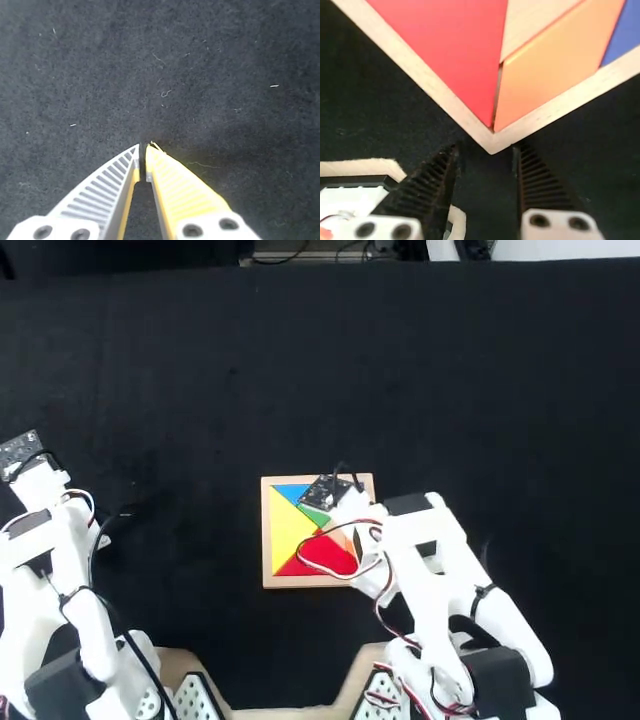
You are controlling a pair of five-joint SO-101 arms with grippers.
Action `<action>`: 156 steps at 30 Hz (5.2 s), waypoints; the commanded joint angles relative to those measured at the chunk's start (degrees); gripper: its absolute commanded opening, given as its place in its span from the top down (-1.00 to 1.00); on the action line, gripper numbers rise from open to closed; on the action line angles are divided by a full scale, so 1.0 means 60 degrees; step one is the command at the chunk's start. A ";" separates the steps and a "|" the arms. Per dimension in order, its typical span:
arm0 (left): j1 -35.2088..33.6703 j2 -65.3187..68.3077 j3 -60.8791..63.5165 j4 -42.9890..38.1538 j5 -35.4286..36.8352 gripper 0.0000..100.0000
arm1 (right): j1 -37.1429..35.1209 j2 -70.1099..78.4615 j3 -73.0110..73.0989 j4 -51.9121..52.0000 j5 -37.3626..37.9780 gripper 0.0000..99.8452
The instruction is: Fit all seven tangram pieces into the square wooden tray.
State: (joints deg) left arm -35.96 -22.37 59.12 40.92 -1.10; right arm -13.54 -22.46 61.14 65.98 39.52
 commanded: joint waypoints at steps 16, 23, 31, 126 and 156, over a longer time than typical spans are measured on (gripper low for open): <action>0.0081 -0.0132 -0.0037 -0.0073 -0.0029 0.94 | -0.0190 0.2747 -0.1780 -0.0777 -0.0308 0.69; 0.0081 -0.0132 -0.0037 -0.0088 -0.0029 0.94 | -0.0630 0.2762 -0.2161 -0.0689 -0.0293 0.69; 0.0095 -0.0132 -0.0037 -0.0103 -0.0029 0.94 | -0.1275 0.2806 -0.2440 -0.0703 -0.0366 0.69; 0.0095 -0.0132 -0.0037 -0.0088 -0.0029 0.94 | 0.1670 0.0916 -0.4110 0.1026 0.1319 0.69; 0.3890 0.6007 -0.6982 0.1333 -0.1172 0.94 | 0.3121 0.8579 -1.0293 0.0396 -0.1128 0.98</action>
State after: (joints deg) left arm -12.04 12.79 25.01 40.92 -6.37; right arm 2.73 28.09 2.42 63.96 29.05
